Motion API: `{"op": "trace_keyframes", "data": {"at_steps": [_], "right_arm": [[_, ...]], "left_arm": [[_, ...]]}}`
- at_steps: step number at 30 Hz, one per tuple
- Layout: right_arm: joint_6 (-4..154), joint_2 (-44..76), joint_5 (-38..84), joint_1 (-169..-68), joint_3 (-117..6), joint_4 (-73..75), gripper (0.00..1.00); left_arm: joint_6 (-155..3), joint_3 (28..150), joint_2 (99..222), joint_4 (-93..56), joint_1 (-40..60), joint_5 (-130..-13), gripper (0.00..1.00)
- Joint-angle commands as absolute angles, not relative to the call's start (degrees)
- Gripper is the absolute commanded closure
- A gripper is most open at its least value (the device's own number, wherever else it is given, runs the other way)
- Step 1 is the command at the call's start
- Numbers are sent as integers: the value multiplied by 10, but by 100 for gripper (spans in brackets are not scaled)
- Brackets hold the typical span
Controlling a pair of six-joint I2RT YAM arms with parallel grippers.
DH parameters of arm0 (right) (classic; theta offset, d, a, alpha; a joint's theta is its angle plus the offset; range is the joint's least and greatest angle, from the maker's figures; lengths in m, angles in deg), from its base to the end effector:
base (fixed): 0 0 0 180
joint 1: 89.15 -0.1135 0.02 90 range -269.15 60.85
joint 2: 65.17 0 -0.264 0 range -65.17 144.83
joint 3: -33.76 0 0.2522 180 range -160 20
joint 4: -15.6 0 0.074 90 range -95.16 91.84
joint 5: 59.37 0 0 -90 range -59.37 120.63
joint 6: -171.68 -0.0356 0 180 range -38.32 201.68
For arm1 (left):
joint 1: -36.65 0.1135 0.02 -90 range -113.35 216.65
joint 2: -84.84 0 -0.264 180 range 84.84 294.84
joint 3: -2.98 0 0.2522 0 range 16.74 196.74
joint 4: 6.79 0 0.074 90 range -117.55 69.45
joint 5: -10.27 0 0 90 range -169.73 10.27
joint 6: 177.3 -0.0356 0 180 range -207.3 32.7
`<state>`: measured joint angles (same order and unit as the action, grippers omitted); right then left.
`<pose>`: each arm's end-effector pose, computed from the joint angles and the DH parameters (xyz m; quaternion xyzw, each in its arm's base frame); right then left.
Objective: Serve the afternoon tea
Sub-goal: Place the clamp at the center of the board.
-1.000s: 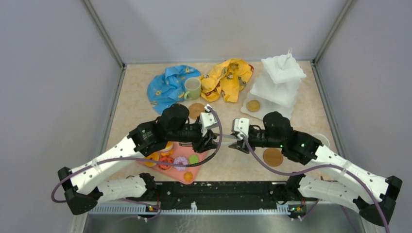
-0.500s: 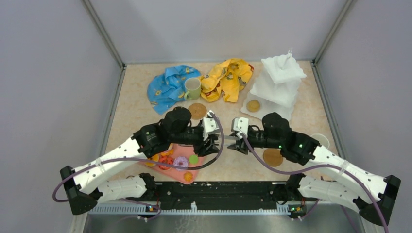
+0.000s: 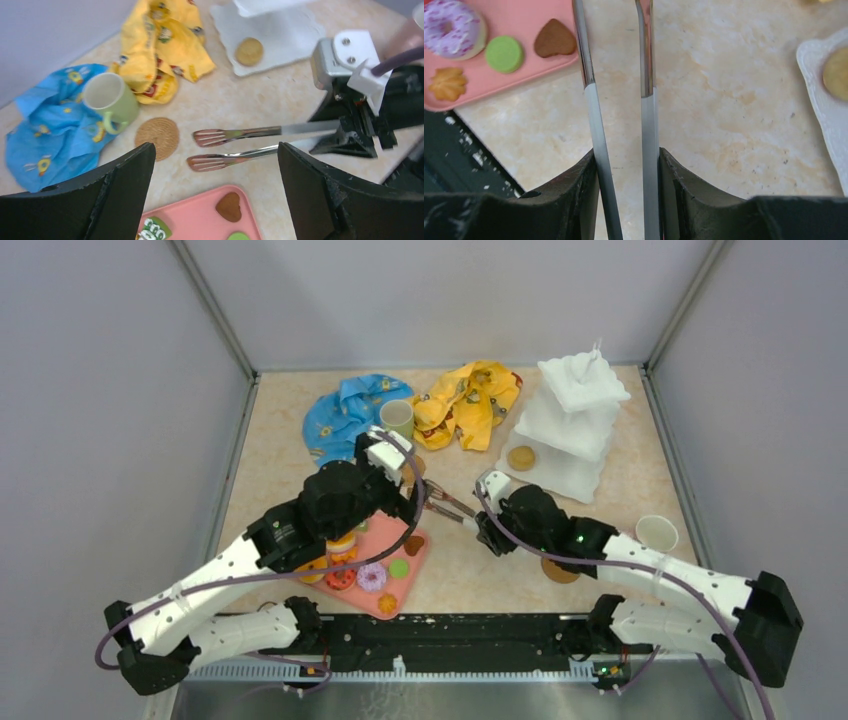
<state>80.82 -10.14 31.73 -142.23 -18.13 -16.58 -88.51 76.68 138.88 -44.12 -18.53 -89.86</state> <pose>0.1267 0.1674 0.2527 -0.3870 0.7996 0.2007 0.4132 0.1230 -0.1658 0.3789 0.3340 0.7334 -0.2032 0.5562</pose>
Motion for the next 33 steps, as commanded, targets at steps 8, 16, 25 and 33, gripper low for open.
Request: {"op": "trace_keyframes", "data": {"at_steps": [8,16,25,33], "right_arm": [[611,30,514,-1420,-167,-88,58],[580,108,498,-1420,-152,-69,48],[583,97,454,-1416,-140,-43,19],[554,80,448,-1391,-153,-61,1]], "left_arm": [[-862,626,1215,-335,-185,-1159,1],[-858,588,1158,-368,-185,-1170,1],[-862,576,1148,-365,-185,-1171,1],[-864,573,1145,-365,-185,-1170,1]]}}
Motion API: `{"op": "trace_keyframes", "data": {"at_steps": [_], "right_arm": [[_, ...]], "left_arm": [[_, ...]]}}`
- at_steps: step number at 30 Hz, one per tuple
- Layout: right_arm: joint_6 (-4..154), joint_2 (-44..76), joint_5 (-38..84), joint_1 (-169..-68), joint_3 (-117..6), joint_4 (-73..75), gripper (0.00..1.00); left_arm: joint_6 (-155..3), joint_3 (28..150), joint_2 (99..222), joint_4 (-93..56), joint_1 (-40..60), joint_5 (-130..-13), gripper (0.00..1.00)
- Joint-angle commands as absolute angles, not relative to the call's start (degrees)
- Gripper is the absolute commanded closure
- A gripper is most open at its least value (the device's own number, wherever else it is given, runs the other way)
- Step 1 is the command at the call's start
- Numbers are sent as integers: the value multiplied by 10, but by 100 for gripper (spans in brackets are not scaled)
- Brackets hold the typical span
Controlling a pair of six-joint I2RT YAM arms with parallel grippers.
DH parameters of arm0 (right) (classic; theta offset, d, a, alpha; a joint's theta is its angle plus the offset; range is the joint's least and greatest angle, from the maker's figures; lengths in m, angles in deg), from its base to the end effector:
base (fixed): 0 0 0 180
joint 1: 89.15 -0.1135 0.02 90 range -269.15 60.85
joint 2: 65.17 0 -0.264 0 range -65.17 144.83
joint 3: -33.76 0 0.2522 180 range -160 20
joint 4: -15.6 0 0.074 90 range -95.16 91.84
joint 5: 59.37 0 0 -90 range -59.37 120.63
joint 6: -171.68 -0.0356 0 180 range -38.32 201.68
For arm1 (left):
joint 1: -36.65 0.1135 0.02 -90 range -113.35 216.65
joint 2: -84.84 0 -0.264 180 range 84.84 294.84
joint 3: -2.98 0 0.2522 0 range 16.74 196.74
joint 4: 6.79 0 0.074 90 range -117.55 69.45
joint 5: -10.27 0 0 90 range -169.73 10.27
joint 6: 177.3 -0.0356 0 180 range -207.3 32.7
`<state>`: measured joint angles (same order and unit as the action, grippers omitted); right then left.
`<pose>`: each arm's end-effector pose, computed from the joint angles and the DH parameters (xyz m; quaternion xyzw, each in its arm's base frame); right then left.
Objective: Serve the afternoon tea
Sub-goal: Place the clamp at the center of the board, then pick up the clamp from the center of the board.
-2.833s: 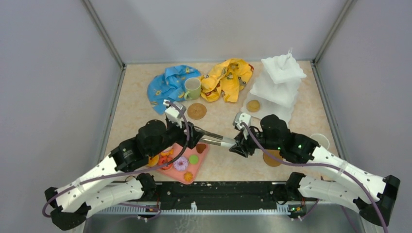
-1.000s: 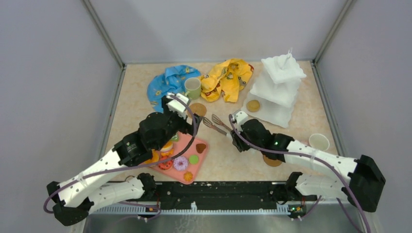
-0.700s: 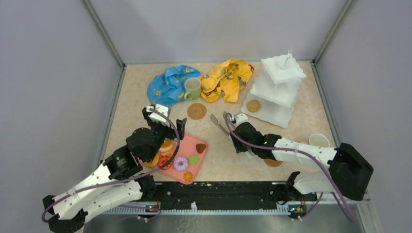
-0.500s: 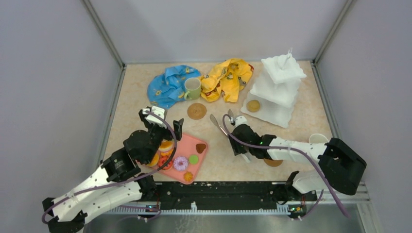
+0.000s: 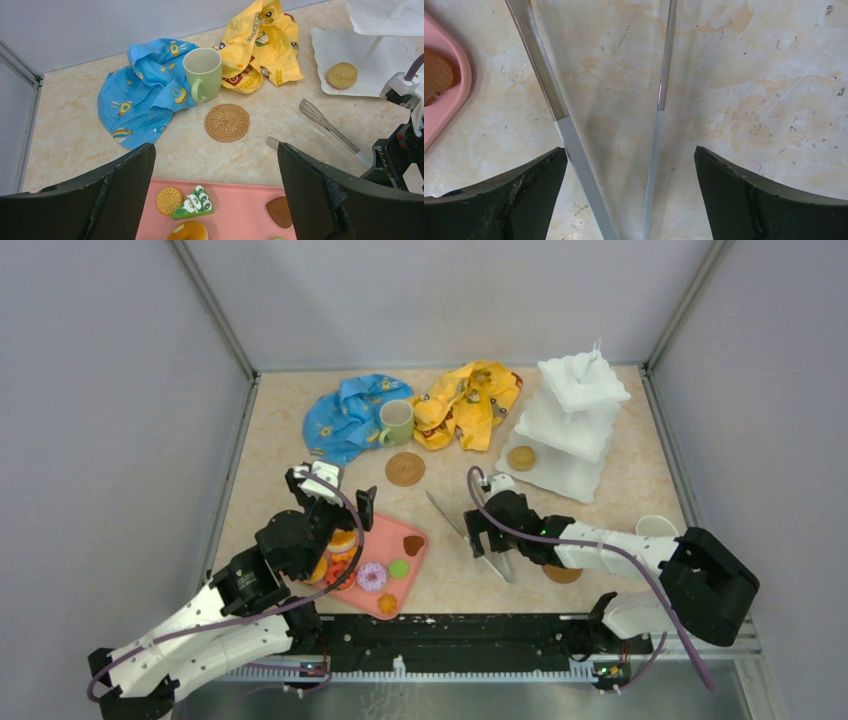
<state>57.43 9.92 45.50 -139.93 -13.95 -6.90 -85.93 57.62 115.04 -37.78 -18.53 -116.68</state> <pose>0.1625 0.1847 0.1697 -0.1705 0.9168 0.1107 0.3438 0.0879 -0.0889 0.3390 0.1322 0.7267 -0.0907 0.6680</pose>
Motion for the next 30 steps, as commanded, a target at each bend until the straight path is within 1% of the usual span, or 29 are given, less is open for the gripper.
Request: {"op": "trace_keyframes", "data": {"at_steps": [1,6,11,18,25,30], "right_arm": [[552,83,446,-1391,-155,-65,1],[541,103,434,-1391,-153,-59,2],[545,110,418,-1393,-147,-39,8],[550,124,460,-1422,-155,-49,10],[552,158,486,-1444,-165,-53,16],[552,164,498,-1446,-160,-43,19]], "left_arm": [[-864,573,1145,-365,-185,-1171,1],[-864,572,1142,-365,-185,-1171,1],[-865,570,1142,-364,-185,-1171,1],[-868,568,1143,-362,-185,-1173,1],[-868,568,1143,-362,-185,-1172,1],[-868,567,1142,-362,-185,-1172,1]]}}
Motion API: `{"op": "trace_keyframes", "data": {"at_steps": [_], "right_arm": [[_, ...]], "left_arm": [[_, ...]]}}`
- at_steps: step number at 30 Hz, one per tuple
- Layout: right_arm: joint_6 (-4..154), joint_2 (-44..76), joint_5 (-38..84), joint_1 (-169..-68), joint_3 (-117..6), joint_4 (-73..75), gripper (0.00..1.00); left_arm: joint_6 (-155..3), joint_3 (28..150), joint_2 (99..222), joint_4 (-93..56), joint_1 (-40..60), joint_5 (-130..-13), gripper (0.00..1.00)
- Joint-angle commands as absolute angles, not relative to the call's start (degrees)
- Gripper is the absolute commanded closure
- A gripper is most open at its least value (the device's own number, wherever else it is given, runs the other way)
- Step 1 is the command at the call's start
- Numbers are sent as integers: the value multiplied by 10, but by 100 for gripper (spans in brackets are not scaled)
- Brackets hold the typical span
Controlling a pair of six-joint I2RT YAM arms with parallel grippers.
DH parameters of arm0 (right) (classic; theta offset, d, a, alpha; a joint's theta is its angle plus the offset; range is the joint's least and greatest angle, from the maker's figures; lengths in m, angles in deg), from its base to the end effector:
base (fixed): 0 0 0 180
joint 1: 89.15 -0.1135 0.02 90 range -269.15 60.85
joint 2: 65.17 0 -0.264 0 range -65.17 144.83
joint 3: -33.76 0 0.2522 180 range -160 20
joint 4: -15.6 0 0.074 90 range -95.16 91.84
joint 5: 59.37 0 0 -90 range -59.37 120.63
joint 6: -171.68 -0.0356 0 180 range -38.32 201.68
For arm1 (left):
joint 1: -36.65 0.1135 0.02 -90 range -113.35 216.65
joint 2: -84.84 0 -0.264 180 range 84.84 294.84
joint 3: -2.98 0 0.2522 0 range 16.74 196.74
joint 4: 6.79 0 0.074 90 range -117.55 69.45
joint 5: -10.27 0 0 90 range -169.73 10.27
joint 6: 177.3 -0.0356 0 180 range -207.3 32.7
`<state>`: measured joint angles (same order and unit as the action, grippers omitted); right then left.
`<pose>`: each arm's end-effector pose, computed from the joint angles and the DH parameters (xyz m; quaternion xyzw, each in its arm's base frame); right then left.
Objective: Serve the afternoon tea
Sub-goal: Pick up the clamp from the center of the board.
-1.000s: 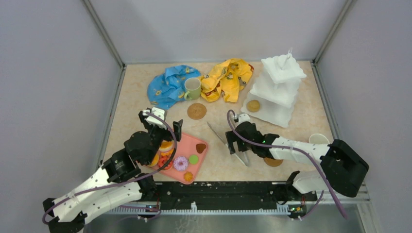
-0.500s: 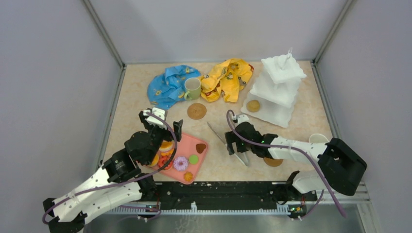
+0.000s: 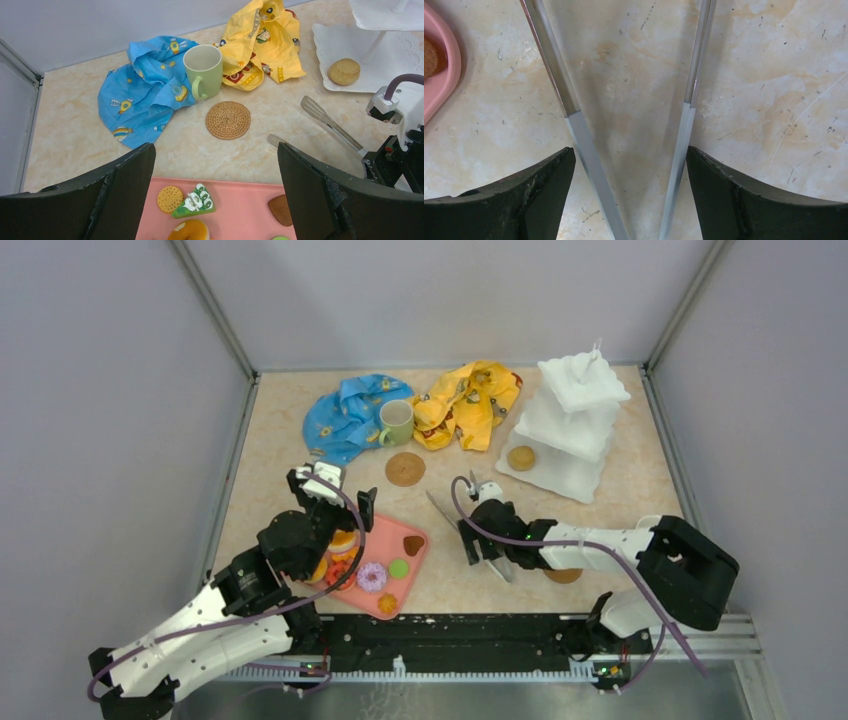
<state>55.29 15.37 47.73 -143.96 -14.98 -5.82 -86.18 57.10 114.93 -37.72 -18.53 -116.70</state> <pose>0.1559 0.2029 0.1545 -0.1849 0.9212 0.0959 0.3287 0.0882 -0.0893 0.3363 0.1352 0.7278 -0.0876 0.6666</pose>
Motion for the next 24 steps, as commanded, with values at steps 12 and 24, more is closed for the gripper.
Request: {"op": "trace_keyframes", "data": {"at_steps": [12,24], "right_arm": [[579,108,499,-1446,-150,-58,35],[600,-22,490,-1447,-281,-292,48]], "left_arm": [[-868,565,1140,-361,-185,-1173,1],[-881,563,1138,-364,-185,-1176,1]]}}
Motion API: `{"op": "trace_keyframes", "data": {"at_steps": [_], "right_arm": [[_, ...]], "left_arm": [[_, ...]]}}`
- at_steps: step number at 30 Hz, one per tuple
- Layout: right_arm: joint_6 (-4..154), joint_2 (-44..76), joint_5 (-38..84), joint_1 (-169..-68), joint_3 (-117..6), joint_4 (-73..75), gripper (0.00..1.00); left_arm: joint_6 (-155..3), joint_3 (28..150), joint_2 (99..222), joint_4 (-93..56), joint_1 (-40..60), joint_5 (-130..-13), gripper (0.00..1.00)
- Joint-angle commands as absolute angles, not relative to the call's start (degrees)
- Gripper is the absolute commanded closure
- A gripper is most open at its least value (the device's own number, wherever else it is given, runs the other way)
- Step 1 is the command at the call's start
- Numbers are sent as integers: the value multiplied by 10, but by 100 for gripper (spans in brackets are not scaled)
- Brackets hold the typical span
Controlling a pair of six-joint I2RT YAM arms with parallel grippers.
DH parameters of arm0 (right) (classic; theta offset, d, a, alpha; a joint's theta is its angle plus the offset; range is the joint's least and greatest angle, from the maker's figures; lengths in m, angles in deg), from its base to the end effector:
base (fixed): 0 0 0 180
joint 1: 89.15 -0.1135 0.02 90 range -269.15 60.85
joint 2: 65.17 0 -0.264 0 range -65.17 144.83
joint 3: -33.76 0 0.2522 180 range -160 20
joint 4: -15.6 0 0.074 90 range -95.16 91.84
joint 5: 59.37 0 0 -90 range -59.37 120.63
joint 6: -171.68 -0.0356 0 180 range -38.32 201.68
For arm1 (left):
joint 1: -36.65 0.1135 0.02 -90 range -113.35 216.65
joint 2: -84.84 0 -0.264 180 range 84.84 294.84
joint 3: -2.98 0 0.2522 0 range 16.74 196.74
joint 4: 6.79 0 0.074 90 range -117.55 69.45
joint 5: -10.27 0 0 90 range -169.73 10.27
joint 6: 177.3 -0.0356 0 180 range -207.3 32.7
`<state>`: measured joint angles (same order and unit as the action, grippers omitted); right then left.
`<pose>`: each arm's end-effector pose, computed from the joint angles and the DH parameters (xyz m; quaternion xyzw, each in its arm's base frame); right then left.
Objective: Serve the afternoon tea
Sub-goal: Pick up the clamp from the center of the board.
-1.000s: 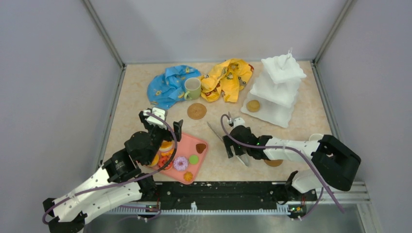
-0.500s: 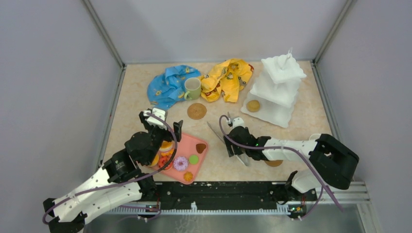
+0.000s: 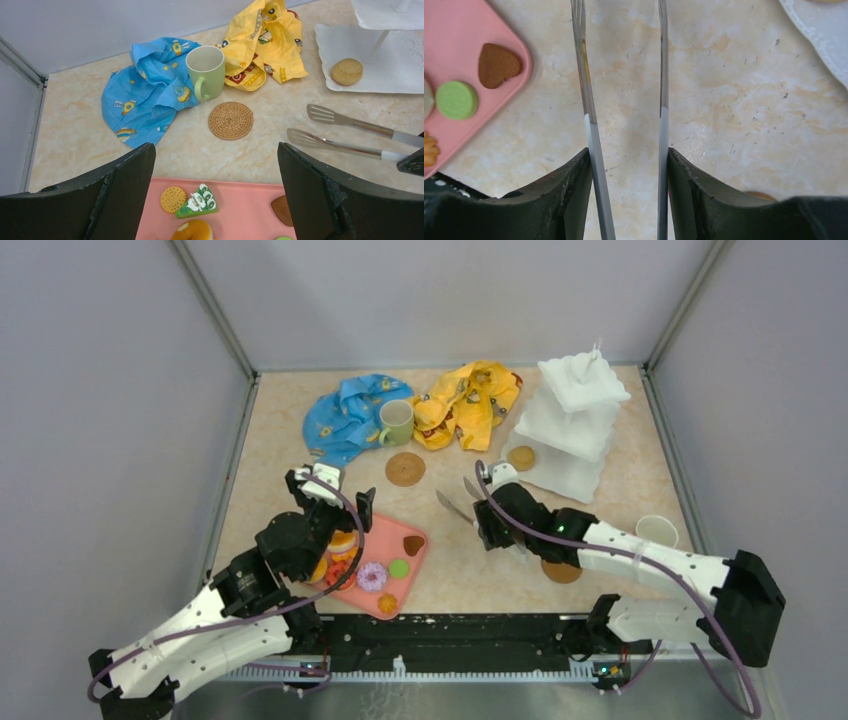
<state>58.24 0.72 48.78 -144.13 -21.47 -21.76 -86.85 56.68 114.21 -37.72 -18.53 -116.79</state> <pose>0.1423 0.1837 0.2277 -0.1962 0.9026 0.1095 0.3672 0.0870 -0.0875 0.3351 0.1377 0.7259 -0.0844 0.6686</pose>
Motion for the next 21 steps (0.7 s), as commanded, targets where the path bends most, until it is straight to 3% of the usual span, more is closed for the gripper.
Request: {"op": "trace_keyframes", "data": {"at_steps": [1,7,14,17,21], "right_arm": [[605,-24,489,-1447,-293,-310,48],[631,-44,475,-1447,-337,-355,56],[659,-60,392,-1447,-362,-353,80],[660,-68,372,-1447,-359,-345,80],[654,-88,346,-1447,-355,-331,71]], "left_arm": [[-881,563,1138,-364,-185,-1175,1],[-885,560,1138,-364,-185,-1180,1],[-876,565,1136,-373,-185,-1186,1],[-874,568,1129,-377,-185,-1186,1],[-844,579,1113,-407,-185,-1182,1]]}}
